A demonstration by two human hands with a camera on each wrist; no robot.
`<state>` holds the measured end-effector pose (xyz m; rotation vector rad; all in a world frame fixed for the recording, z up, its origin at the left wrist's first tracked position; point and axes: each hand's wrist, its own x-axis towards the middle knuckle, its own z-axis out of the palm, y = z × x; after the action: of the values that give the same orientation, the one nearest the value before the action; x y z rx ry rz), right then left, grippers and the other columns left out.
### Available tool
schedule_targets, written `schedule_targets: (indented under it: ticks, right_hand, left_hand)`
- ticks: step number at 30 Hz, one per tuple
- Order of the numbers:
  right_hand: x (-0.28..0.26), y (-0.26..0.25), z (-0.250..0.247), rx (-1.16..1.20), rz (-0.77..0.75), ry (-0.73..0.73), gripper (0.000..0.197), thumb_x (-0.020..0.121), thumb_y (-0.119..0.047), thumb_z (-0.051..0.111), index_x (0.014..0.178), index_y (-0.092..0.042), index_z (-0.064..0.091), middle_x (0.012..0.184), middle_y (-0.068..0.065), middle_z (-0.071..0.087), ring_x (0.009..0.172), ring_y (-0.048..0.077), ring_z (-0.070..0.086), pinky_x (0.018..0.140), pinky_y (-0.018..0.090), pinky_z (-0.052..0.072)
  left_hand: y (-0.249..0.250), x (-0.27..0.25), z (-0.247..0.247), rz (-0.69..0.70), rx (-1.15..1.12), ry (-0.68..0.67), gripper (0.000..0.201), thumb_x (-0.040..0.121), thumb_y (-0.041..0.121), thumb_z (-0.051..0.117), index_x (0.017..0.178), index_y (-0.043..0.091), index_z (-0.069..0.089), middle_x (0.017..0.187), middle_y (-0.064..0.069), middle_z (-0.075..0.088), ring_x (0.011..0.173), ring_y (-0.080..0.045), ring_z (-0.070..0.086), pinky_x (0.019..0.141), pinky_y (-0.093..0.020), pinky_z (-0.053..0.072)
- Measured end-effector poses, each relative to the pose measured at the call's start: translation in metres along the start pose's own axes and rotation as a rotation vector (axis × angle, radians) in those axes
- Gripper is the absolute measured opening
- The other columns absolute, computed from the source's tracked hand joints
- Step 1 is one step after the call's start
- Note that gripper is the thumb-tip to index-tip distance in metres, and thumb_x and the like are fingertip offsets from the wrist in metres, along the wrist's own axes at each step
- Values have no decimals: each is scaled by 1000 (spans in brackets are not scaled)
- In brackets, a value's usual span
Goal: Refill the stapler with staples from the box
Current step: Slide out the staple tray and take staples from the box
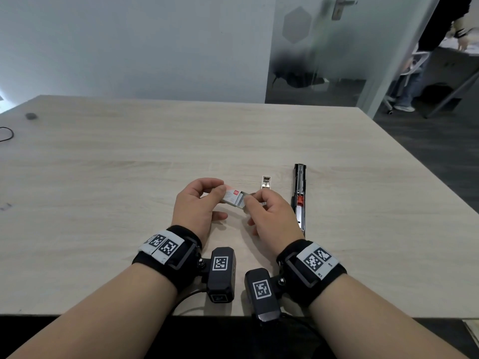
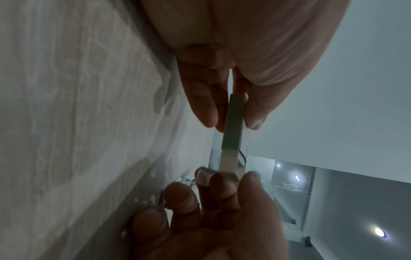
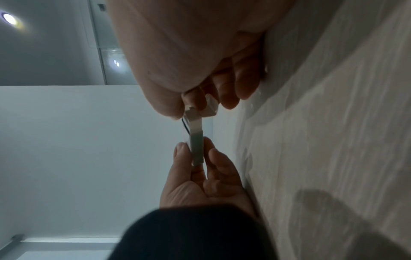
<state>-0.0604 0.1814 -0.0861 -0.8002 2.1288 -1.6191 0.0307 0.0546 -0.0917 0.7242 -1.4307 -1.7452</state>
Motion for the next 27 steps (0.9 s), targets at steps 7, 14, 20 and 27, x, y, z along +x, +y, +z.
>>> schedule_targets:
  ticks: [7,14,20,27]
  right_hand:
    - [-1,-1,2,7,14,18,35,84,-49,73,76,-20,55,67,-3,62,55,11,59,59,38,56]
    - [-2,-3,0,25,19,-11,24,93,-36,65,80,-19,57,65,-2,62,48,7,56,56,35,53]
    - [0,-1,3,28,29,0,34,86,-51,70,73,-24,53,63,-5,60,51,11,56,57,37,51]
    - [1,0,3,37,25,-3,25,89,-45,62,75,-24,57,70,-1,65,53,12,57,60,40,53]
  left_hand:
    - [2,-2,-1,-4,-19,-18,7,86,12,75,86,18,74,96,-11,71,83,-23,73,52,-29,56]
    - [2,-3,-2,5,-33,-14,6,88,9,73,91,13,72,103,-20,73,84,-23,74,52,-29,57]
    - [3,-4,-1,13,-52,-29,8,87,7,73,87,15,73,100,-16,71,82,-22,72,53,-29,57]
    - [3,-4,0,18,-45,-21,8,88,7,73,86,15,73,96,-13,72,81,-22,72,53,-29,57]
